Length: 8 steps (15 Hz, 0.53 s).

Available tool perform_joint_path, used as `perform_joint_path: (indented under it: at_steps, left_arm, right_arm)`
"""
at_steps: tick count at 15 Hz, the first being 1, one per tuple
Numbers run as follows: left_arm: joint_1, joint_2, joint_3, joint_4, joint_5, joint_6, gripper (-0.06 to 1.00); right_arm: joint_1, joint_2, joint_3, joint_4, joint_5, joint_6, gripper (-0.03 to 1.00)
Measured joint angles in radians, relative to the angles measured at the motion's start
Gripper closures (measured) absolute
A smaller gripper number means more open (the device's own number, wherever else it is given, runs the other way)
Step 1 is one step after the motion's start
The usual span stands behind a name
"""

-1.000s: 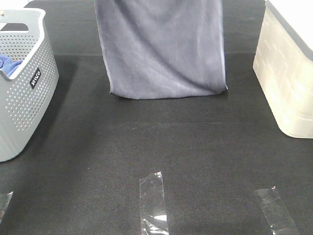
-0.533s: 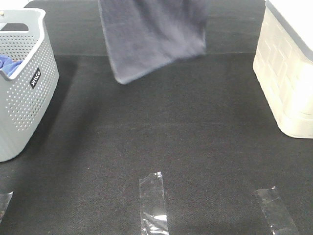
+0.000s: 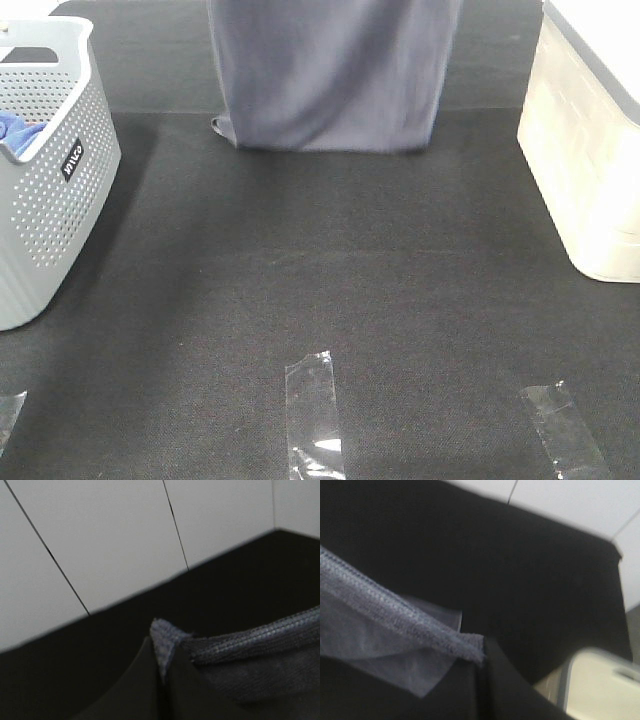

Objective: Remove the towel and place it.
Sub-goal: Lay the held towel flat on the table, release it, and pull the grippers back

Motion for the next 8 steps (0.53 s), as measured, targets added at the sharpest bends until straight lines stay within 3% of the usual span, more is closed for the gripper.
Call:
perform_joint_path:
  at_steps: [2, 4, 8]
  left_arm:
    - [-0.028, 0.0, 0.0, -0.074, 0.267, 0.0, 0.94]
    - [-0.041, 0.0, -0.001, -0.139, 0.443, 0.0, 0.94]
    - [-0.042, 0.0, -0.003, -0.175, 0.726, -0.045, 0.94]
  right_arm:
    - [0.0, 0.0, 0.024, 0.0, 0.132, 0.0, 0.97]
    - [0.0, 0.0, 0.027, 0.017, 0.246, 0.0, 0.97]
    - [-0.008, -0.032, 0.112, 0.175, 0.28, -0.006, 0.97]
